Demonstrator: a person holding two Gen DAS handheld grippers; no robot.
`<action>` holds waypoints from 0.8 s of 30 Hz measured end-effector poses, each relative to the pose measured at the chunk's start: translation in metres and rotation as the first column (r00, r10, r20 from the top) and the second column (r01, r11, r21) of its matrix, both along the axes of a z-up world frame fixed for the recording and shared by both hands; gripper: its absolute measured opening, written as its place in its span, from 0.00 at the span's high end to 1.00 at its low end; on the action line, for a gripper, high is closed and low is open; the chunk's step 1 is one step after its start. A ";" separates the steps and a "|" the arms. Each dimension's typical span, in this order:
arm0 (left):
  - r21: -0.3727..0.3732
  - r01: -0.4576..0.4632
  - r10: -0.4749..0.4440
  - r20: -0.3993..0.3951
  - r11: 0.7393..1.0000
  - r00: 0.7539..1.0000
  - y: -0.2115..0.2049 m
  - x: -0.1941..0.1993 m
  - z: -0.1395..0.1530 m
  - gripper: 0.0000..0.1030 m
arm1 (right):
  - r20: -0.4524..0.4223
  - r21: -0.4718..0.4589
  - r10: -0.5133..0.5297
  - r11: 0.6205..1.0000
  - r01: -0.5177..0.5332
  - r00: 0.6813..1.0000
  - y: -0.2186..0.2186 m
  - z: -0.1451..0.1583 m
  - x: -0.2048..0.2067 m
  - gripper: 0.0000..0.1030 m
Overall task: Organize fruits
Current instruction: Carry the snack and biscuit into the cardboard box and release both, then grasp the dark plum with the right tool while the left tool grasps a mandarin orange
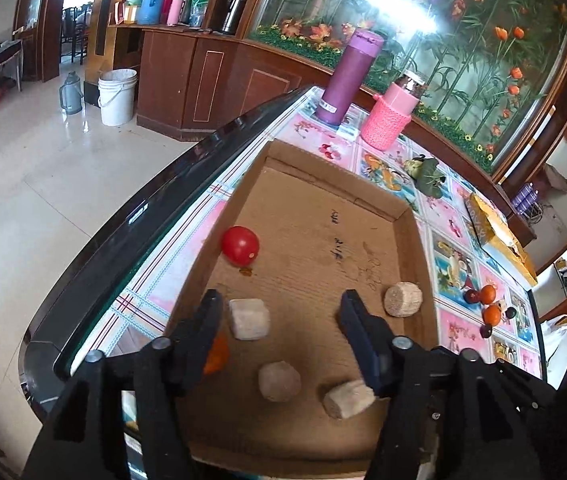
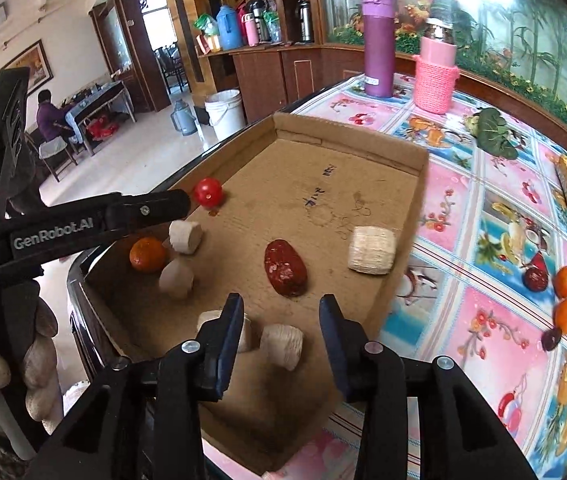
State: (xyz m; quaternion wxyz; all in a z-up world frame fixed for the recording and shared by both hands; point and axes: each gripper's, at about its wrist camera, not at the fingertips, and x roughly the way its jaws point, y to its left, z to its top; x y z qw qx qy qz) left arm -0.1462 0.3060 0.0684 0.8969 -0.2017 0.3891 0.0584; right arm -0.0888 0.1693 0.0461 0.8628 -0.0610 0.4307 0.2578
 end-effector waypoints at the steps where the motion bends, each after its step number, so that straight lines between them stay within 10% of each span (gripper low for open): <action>1: 0.009 0.003 -0.003 0.004 1.000 1.000 -0.006 -0.002 0.004 0.29 | 0.003 0.008 -0.014 1.000 0.014 1.000 -0.009 0.002 -0.002 0.57; 9: 0.009 0.188 -0.188 0.013 0.982 0.982 -0.083 0.007 0.016 0.23 | 0.040 0.004 -0.238 0.971 0.238 0.970 -0.133 0.013 -0.012 0.51; 20: 0.074 0.446 -0.442 -0.066 0.892 0.895 -0.225 0.055 -0.003 0.24 | 0.037 -0.026 -0.574 0.818 0.575 0.818 -0.317 0.011 0.014 0.51; 24: 0.087 0.531 -0.522 -0.108 0.843 0.846 -0.265 0.072 -0.017 0.53 | 0.022 -0.003 -0.615 0.788 0.615 0.788 -0.348 0.005 0.036 0.51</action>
